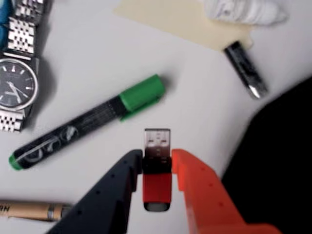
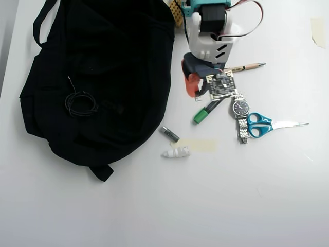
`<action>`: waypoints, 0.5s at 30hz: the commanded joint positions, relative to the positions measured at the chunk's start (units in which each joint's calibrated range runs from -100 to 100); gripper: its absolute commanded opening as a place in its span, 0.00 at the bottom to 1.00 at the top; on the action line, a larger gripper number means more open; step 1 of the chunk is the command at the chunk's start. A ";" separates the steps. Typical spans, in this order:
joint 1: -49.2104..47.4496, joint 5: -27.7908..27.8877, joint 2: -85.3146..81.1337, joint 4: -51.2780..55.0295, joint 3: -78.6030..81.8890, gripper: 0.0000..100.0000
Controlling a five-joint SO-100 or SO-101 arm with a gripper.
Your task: Put the usb stick into the black bag
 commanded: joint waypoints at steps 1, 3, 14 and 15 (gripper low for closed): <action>5.45 -2.73 -2.79 5.01 -6.48 0.03; 8.14 -2.99 -2.79 5.70 -7.11 0.03; 33.12 -2.57 -2.30 5.01 -6.39 0.03; 35.07 -2.57 -2.05 5.01 -6.39 0.03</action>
